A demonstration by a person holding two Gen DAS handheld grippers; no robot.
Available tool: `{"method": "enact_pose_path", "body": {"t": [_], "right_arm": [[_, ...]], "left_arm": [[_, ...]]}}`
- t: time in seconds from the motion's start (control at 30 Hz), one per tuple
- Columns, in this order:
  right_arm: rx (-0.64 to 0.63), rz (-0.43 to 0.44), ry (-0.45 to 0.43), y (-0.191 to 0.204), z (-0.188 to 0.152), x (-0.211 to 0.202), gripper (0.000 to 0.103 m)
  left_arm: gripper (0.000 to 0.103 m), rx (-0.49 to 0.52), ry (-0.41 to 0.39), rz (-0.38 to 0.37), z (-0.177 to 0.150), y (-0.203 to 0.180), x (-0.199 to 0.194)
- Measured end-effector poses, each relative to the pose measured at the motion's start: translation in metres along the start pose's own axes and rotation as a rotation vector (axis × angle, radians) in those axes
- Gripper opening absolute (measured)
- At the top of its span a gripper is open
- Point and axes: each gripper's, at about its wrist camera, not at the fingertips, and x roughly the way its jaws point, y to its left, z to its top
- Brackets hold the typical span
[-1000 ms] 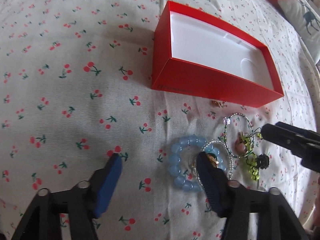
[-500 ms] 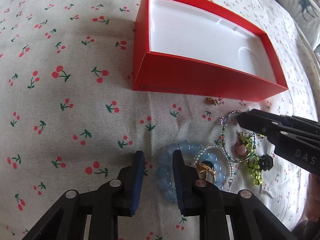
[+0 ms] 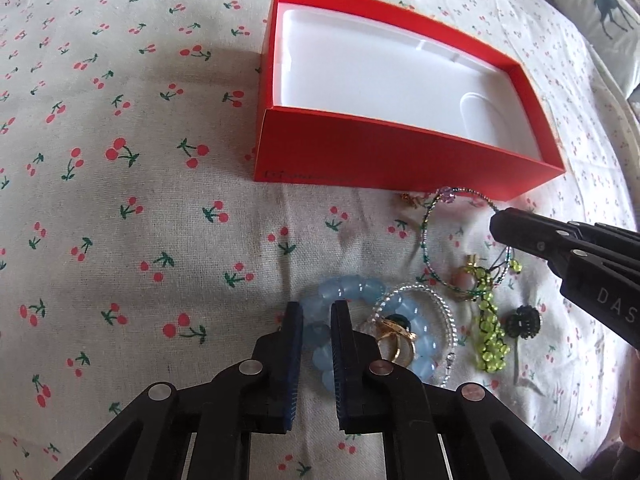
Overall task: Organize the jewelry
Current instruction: 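Lift both bracelets and carry them toward the red box with both tools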
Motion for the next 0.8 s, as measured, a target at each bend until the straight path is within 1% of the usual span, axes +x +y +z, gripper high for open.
{"method": "enact_pose_path", "body": {"t": [0.27, 0.4, 0.63, 0.8], "right_arm": [[-0.005, 0.03, -0.053, 0.002, -0.008, -0.027, 0.003], [-0.002, 0.05, -0.091, 0.011, -0.008, -0.04, 0.003], [0.013, 0.077, -0.141, 0.012, -0.018, -0.064, 0.003], [0.019, 0.093, -0.166, 0.01, -0.02, -0.077, 0.003]], "left_arm": [[0.008, 0.004, -0.062, -0.029, -0.01, -0.004, -0.026], [0.008, 0.015, -0.091, -0.041, -0.013, -0.007, -0.039], [0.008, 0.017, -0.136, -0.046, -0.023, -0.008, -0.058], [0.008, 0.032, -0.177, -0.049, -0.024, -0.016, -0.072]]}}
